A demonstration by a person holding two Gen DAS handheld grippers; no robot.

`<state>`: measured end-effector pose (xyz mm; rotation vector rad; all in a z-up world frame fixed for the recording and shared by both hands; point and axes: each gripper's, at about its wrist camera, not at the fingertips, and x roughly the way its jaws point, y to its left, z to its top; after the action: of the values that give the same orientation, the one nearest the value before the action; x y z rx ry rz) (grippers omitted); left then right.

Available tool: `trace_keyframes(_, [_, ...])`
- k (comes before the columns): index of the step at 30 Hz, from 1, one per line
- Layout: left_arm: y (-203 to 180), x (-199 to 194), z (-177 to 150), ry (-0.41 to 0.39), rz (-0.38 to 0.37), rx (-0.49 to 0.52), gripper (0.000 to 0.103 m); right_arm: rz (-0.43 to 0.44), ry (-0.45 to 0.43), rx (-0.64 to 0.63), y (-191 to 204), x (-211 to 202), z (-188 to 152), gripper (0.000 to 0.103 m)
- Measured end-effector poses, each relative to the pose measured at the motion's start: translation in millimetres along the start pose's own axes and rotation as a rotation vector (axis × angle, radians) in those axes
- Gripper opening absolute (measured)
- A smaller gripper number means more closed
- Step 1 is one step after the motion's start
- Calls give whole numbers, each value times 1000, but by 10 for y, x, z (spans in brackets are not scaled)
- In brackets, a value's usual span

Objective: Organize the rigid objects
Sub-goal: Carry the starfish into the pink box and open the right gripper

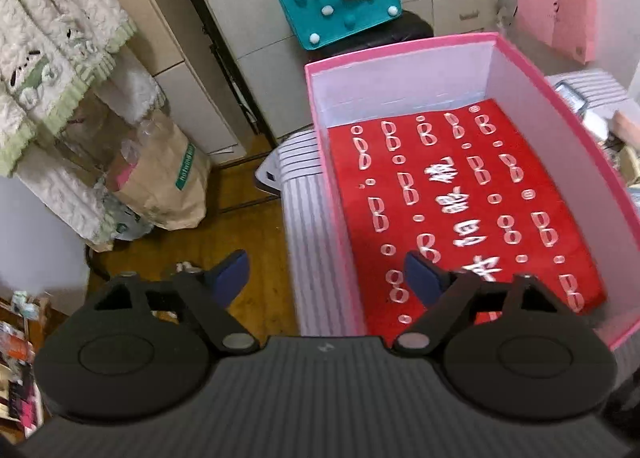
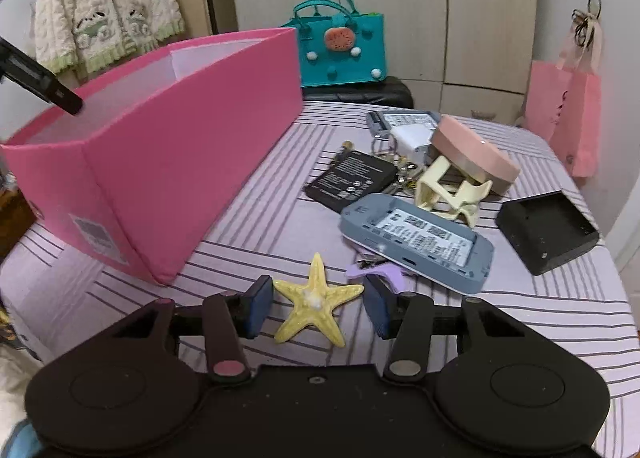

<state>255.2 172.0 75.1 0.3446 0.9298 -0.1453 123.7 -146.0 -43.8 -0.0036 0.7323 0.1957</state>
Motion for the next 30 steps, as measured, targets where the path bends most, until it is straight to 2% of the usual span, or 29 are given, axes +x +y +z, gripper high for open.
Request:
trace_keyframes(4, [51, 95, 20, 33, -32, -7, 78, 28, -6, 10, 0, -69, 51, 55])
trace_keyframes(7, [52, 145, 22, 54, -48, 3, 67, 56, -18, 23, -20, -146, 126, 55])
trace_keyframes(11, [69, 220, 24, 80, -36, 5, 43, 70, -44, 24, -55, -248, 266, 55])
trace_keyframes(13, [113, 267, 21, 90, -70, -25, 33, 72, -55, 17, -75, -288, 340, 55])
trace_keyframes(14, [142, 286, 12, 97, -93, -53, 23, 71, -61, 12, -83, -304, 374, 55])
trace_keyframes(15, [163, 292, 2, 101, -115, -78, 9, 71, -68, 5, -93, -321, 413, 55])
trace_keyframes(16, [169, 287, -10, 98, -138, -94, 4, 73, -74, -1, -99, -339, 451, 55])
trace_keyframes(19, [86, 235, -60, 67, -98, -57, 4, 88, -91, -10, -125, -406, 559, 55])
trace_keyframes(21, [33, 201, -84, 65, -96, -43, 4, 105, -105, -21, -116, -452, 649, 55])
trace_keyframes(26, [-81, 98, -119, 100, -120, -16, 6, 189, -121, -48, -24, -559, 898, 55])
trace_keyframes(30, [-138, 47, -104, 150, -144, -26, 7, 298, -98, -103, 155, -588, 1154, 55])
